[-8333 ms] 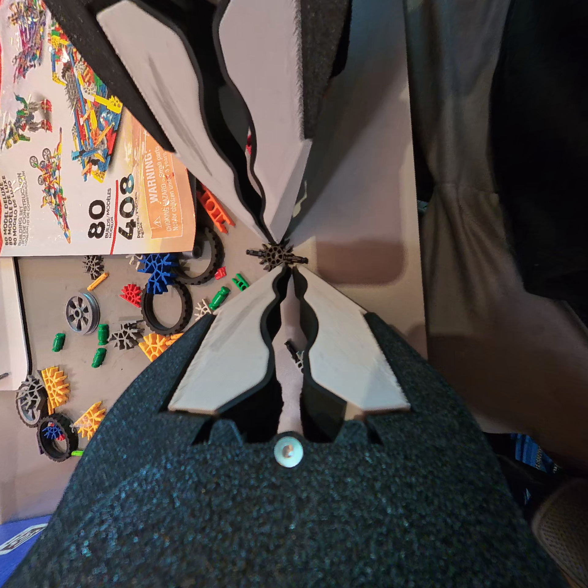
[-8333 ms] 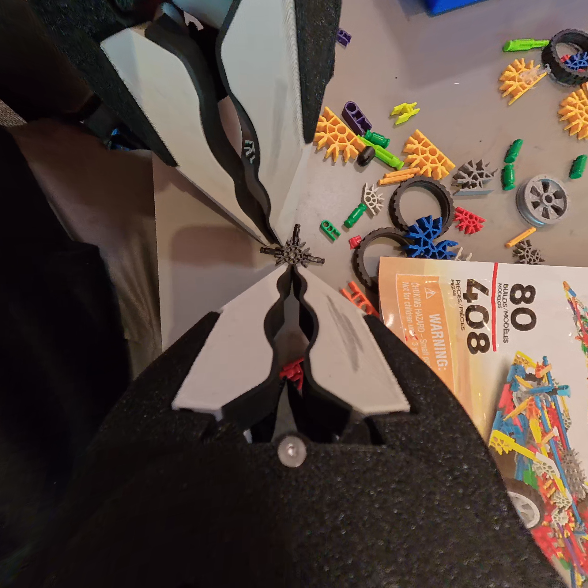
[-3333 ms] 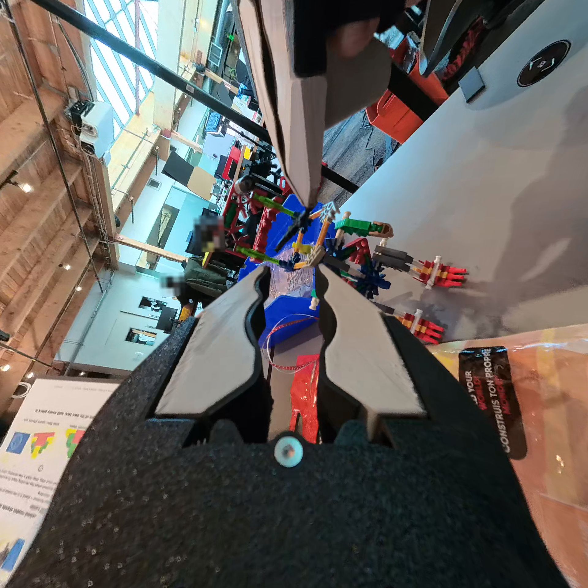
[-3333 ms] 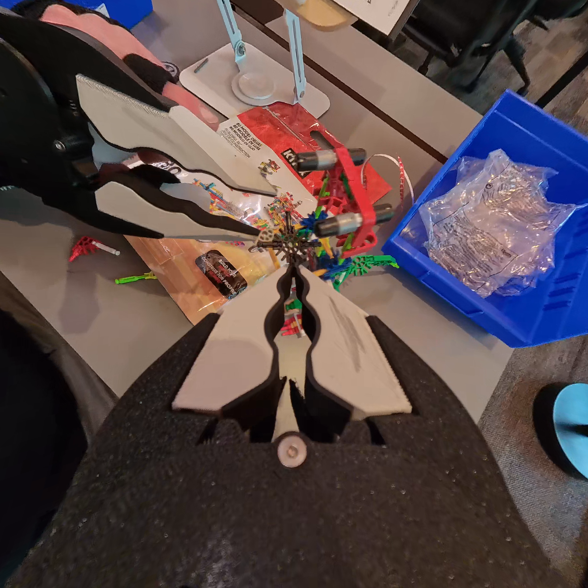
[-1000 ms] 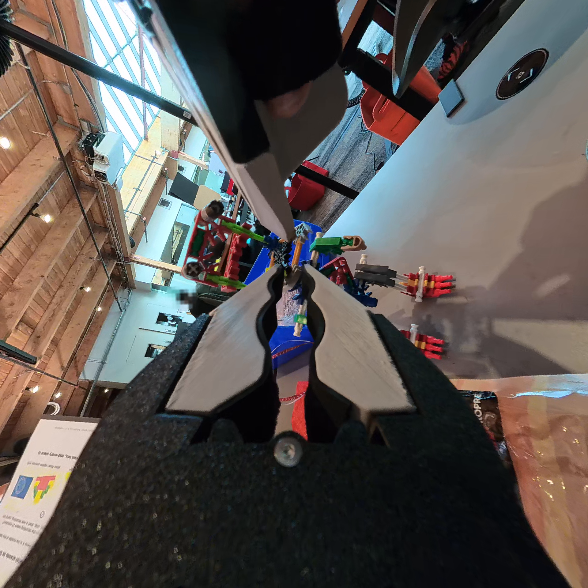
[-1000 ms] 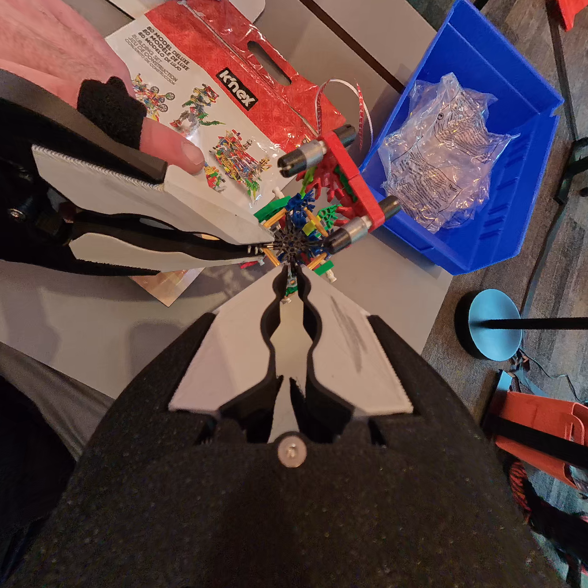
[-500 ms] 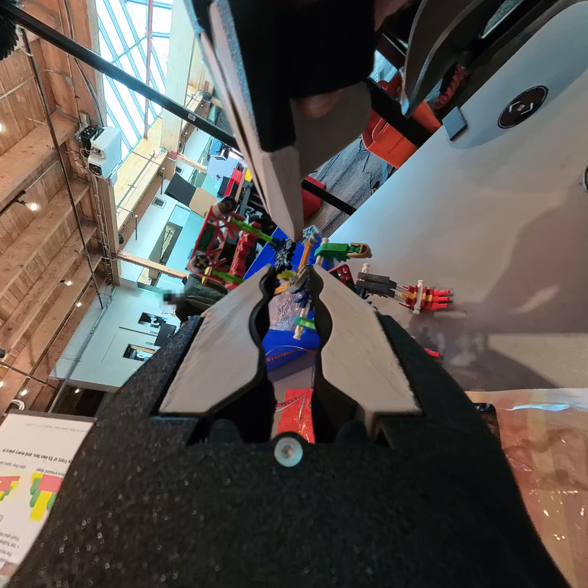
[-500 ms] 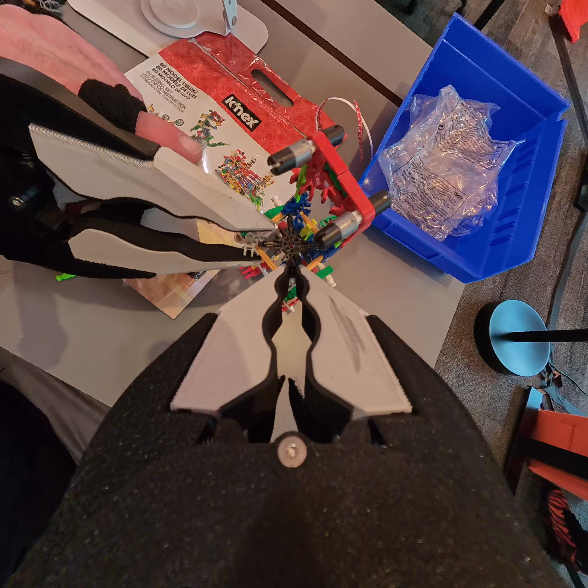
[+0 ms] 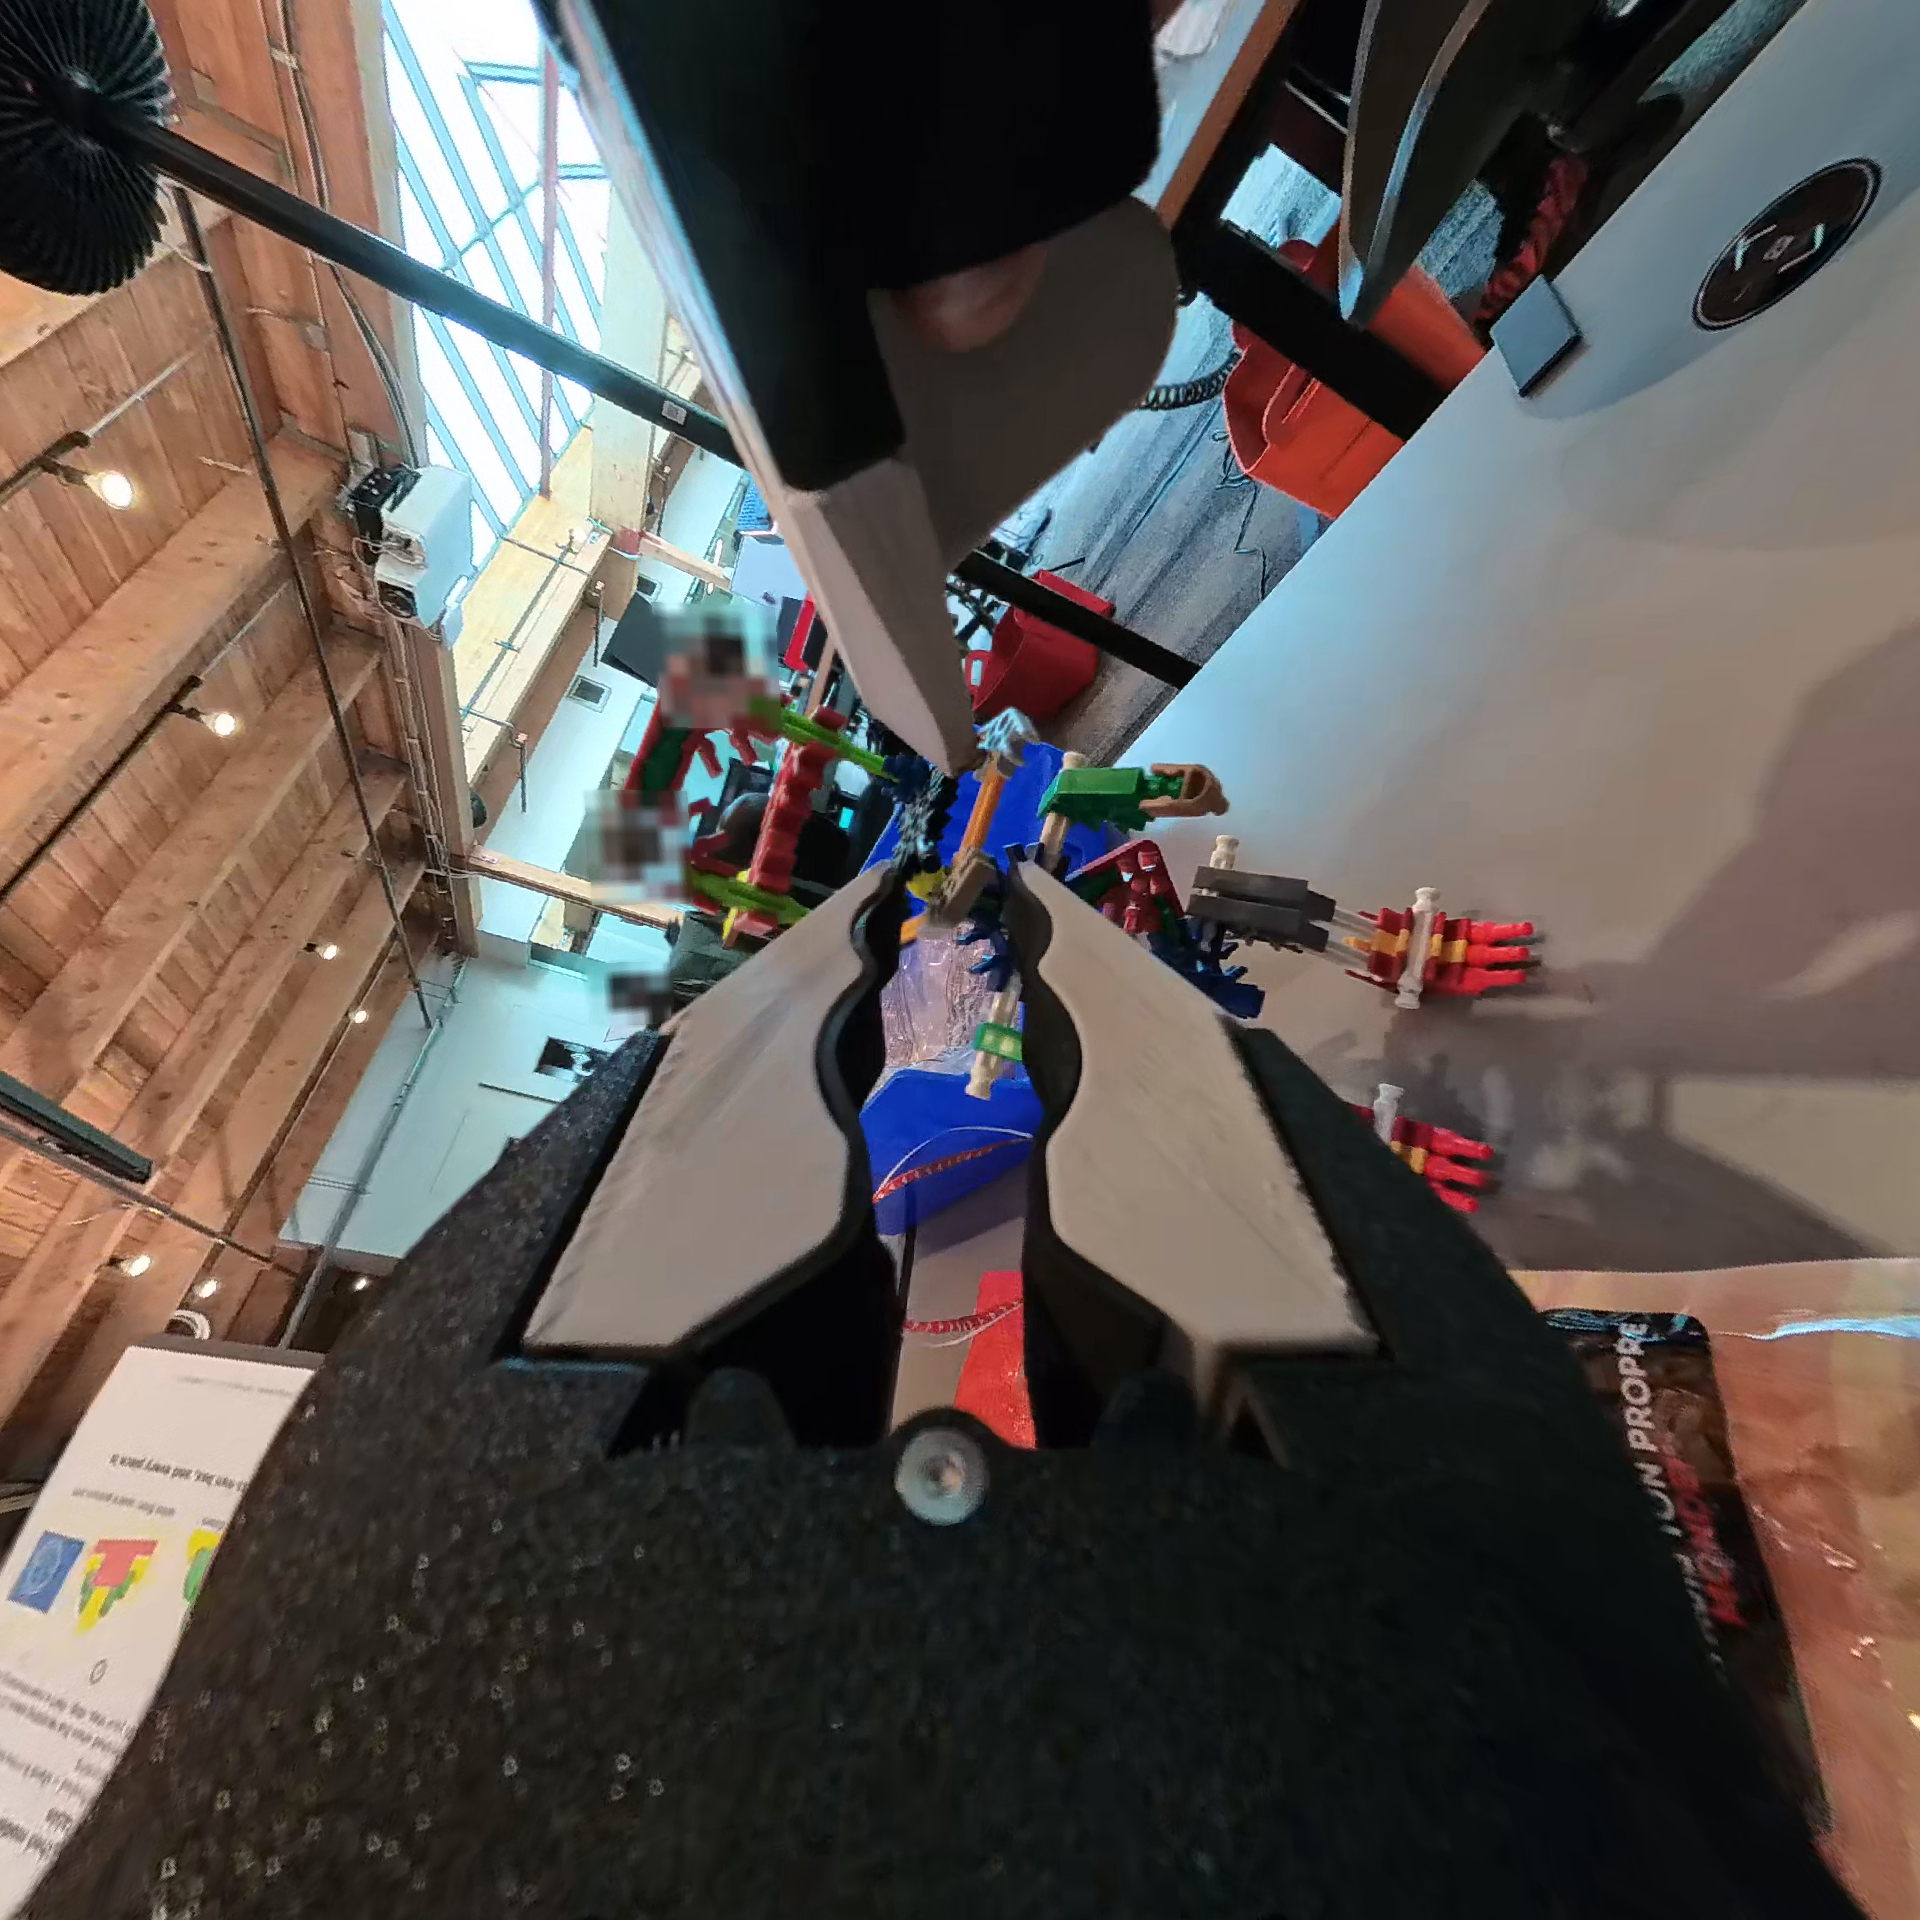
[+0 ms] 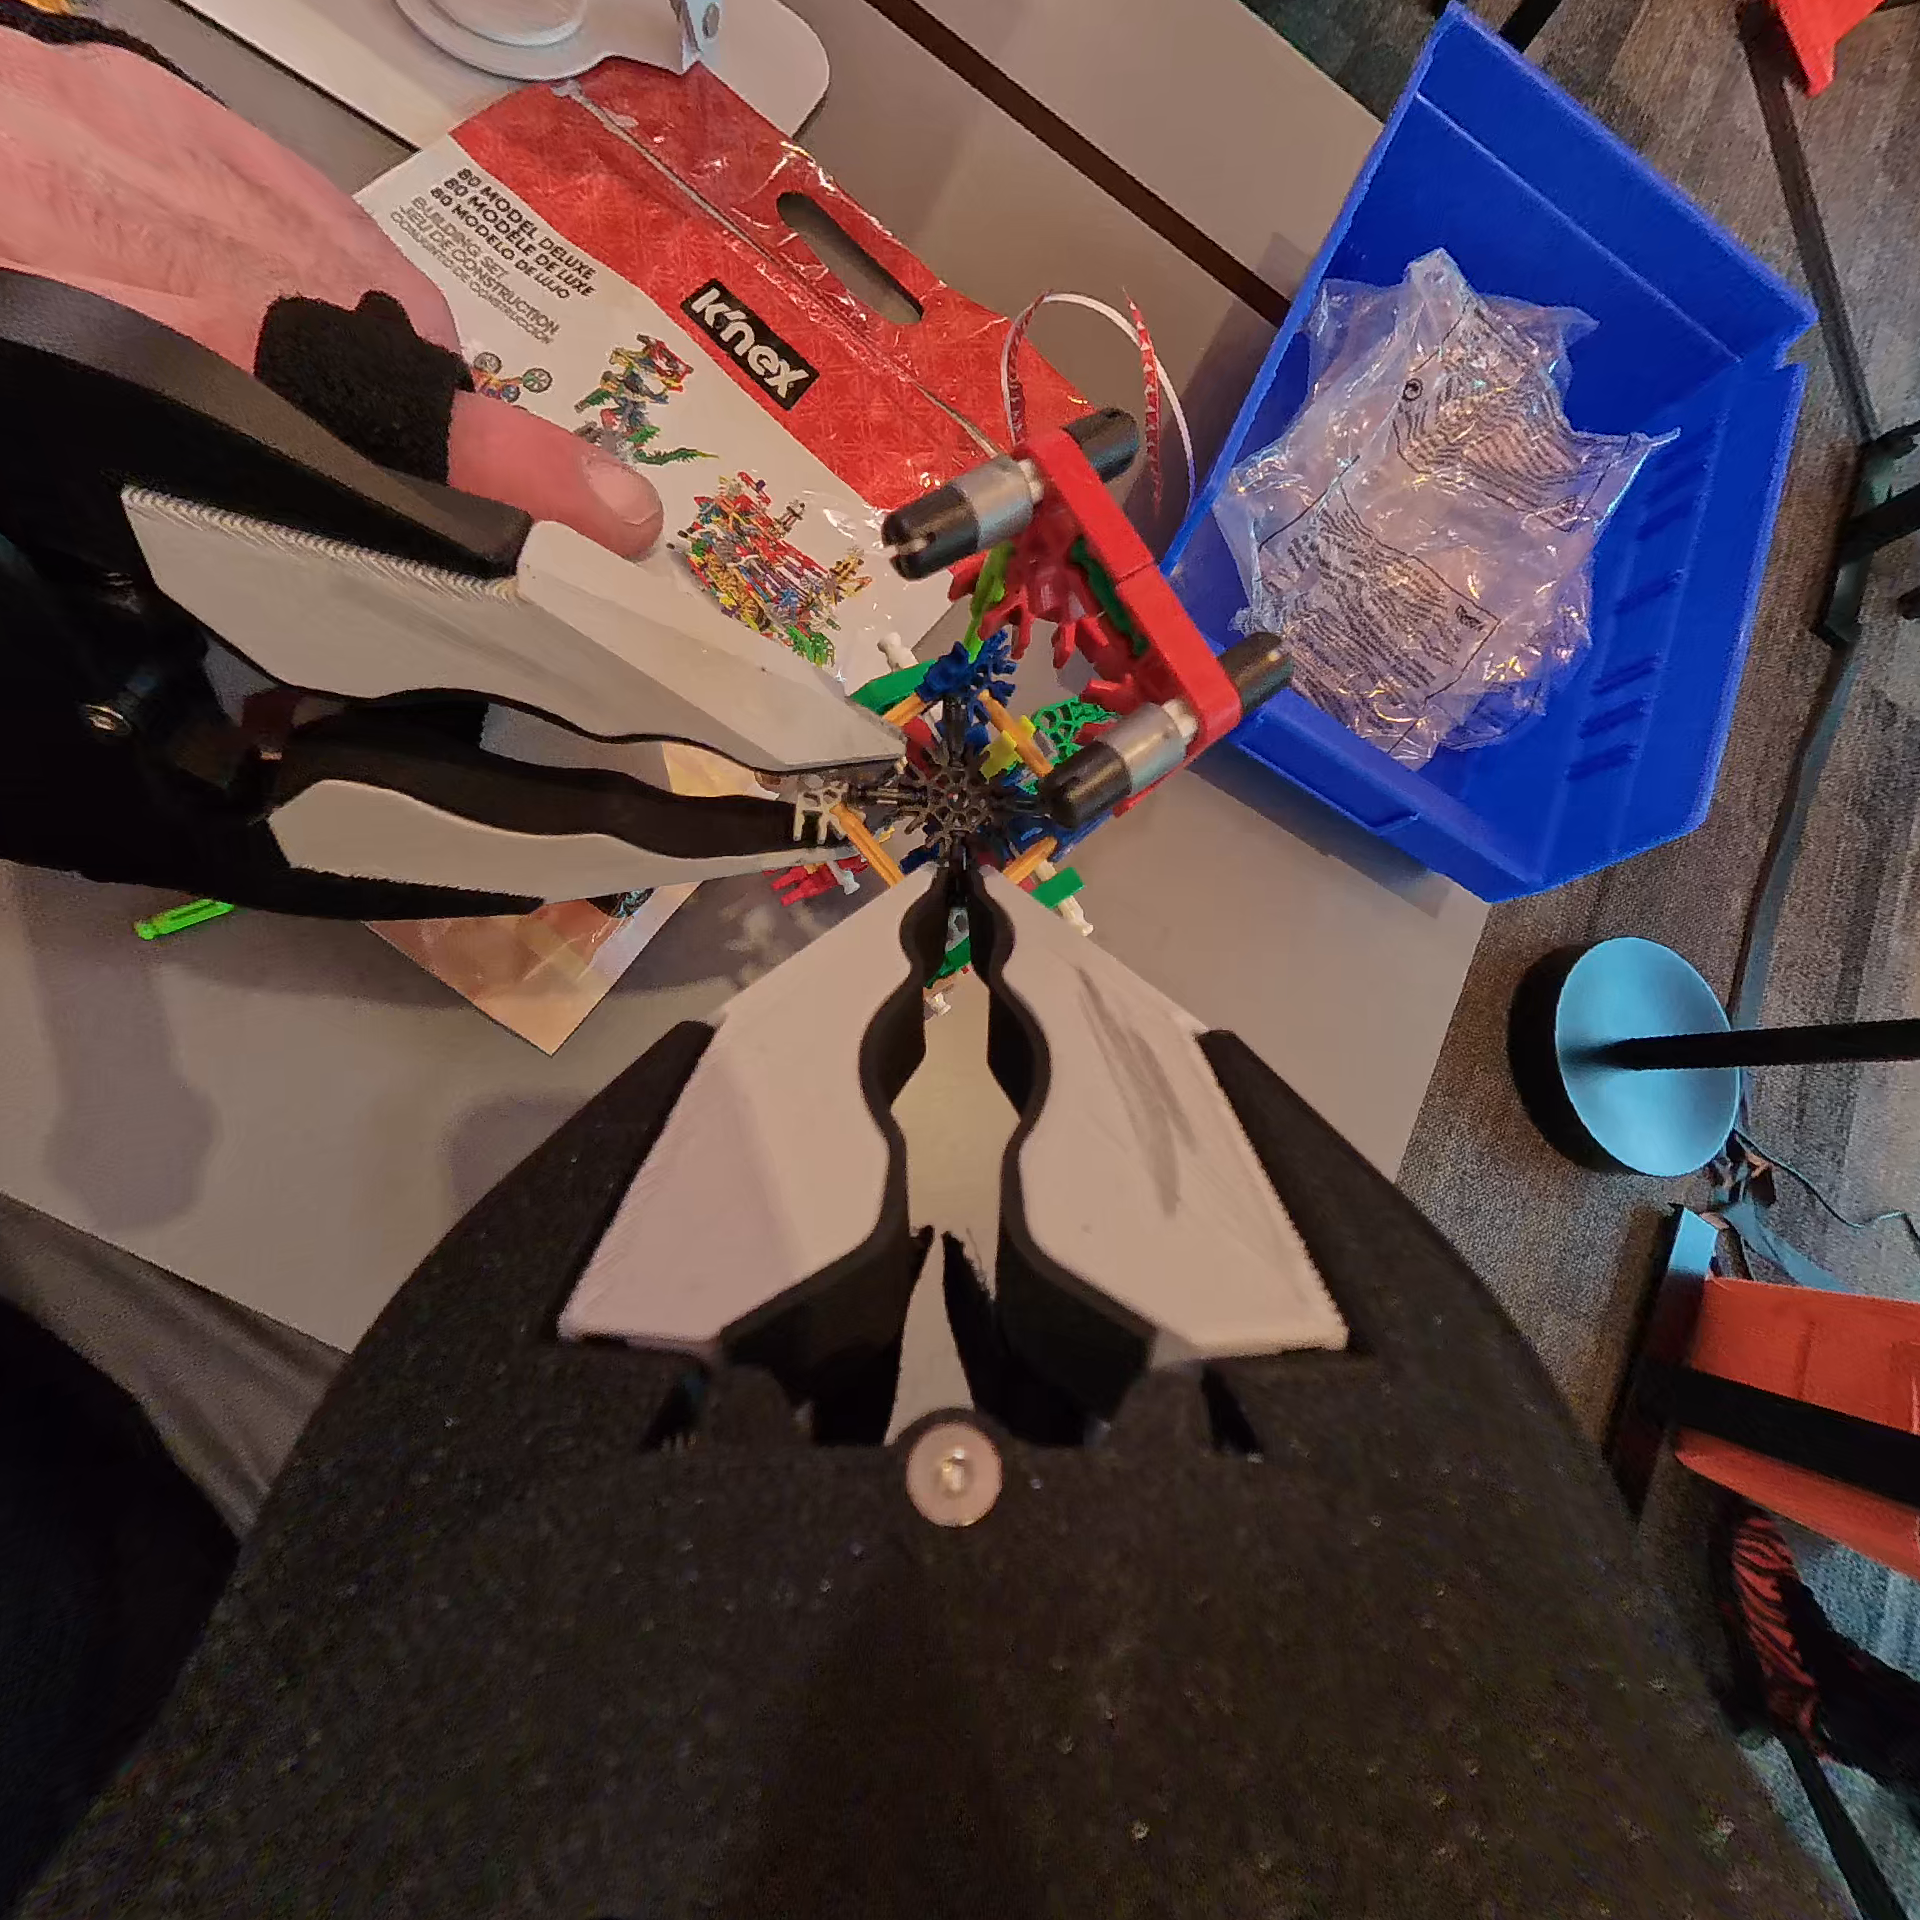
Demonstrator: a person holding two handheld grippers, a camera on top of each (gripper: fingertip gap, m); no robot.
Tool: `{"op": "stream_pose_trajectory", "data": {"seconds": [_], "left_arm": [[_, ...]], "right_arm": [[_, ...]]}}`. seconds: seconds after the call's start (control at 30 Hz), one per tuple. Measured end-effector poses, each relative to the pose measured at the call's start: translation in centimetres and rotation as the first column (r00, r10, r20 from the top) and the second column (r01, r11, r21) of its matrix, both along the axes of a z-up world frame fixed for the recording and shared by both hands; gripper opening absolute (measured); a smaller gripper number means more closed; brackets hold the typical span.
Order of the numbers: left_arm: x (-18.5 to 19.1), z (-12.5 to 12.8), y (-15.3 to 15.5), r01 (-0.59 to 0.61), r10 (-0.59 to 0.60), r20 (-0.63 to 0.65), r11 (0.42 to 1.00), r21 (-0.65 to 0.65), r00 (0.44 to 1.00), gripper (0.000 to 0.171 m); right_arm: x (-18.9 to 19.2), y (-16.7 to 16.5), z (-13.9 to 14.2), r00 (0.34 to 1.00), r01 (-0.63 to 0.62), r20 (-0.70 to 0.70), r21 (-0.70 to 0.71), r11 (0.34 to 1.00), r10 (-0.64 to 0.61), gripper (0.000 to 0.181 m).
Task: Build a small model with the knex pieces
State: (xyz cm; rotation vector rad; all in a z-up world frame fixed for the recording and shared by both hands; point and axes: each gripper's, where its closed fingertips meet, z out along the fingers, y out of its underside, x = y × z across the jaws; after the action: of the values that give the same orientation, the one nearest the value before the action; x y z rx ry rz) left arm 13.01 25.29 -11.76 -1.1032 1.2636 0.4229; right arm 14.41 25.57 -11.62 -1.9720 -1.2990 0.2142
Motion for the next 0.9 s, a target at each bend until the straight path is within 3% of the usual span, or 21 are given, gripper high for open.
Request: {"op": "stream_pose_trajectory", "data": {"seconds": [0.9], "left_arm": [[0.11,0.16,0.51,0.000,0.012,-0.094,0.992,0.128,0.996,0.010]], "right_arm": [[0.13,0.58,-0.02,0.997,0.051,0.062,0.049,0.997,-0.054,0.001]]}}
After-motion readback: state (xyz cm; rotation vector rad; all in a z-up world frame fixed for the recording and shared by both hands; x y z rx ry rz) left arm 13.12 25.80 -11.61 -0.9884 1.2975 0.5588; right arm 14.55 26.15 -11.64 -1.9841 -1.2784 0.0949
